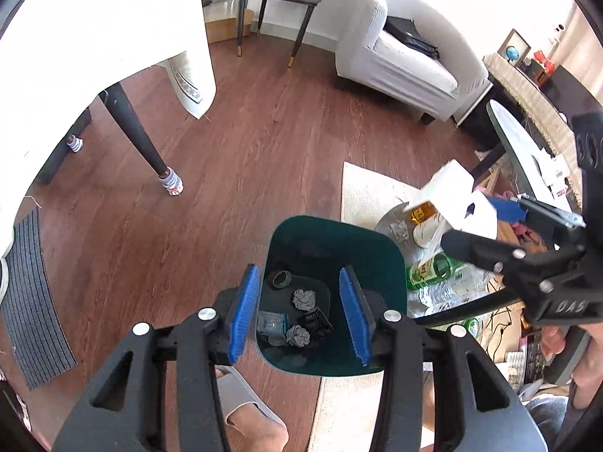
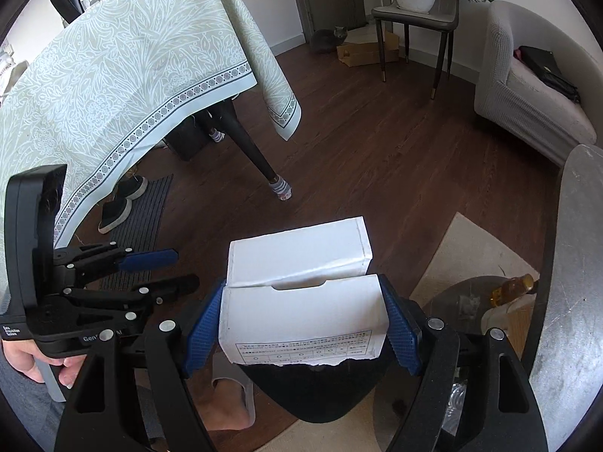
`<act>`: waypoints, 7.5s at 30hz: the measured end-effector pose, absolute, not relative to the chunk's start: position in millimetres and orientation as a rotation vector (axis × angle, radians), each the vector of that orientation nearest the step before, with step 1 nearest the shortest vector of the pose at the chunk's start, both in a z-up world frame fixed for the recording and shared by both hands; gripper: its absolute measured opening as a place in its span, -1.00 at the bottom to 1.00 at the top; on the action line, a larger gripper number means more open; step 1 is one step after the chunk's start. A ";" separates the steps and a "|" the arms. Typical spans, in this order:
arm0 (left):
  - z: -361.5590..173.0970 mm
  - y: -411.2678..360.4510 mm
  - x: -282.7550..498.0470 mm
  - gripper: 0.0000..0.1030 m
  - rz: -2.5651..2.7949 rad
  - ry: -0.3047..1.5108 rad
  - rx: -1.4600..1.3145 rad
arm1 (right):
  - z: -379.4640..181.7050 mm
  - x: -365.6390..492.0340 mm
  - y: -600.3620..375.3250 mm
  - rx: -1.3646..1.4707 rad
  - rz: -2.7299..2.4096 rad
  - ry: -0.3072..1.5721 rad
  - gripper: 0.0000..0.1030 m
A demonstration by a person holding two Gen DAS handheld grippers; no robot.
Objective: Collect trash
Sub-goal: 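Open the left gripper to drop the plastic while the right gripper drops the box, then move both grippers back over the table, then grasp the red-white SanDisk card with the left gripper while the right gripper grasps the tape roll, then carry the card and brown tape roll over the green bin, then open the left gripper to drop the card while the right gripper drops the tape roll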
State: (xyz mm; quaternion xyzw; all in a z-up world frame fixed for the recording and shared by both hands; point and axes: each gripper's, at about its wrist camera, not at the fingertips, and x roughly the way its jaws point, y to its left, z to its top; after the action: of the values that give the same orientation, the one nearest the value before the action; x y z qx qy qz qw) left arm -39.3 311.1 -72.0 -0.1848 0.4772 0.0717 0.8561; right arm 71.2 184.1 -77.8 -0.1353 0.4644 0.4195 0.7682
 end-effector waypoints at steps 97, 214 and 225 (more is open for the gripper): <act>4.2 -5.2 148.4 -0.39 -0.323 0.736 -0.089 | -14.5 182.4 -152.1 -0.144 0.491 0.780 0.02; -27.9 290.2 -54.5 -0.78 0.103 0.843 -0.292 | -171.6 40.4 205.7 -0.630 0.875 1.233 -0.67; -11.0 284.6 -52.6 -0.78 0.093 0.800 -0.290 | -182.7 33.7 190.9 -0.696 0.849 1.241 -0.10</act>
State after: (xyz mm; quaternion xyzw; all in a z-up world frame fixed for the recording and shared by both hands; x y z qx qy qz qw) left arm -52.6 284.6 -11.0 -0.1407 0.3881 0.0450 0.9097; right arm 33.7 190.9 -182.7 -0.3097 0.5517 0.3776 0.6761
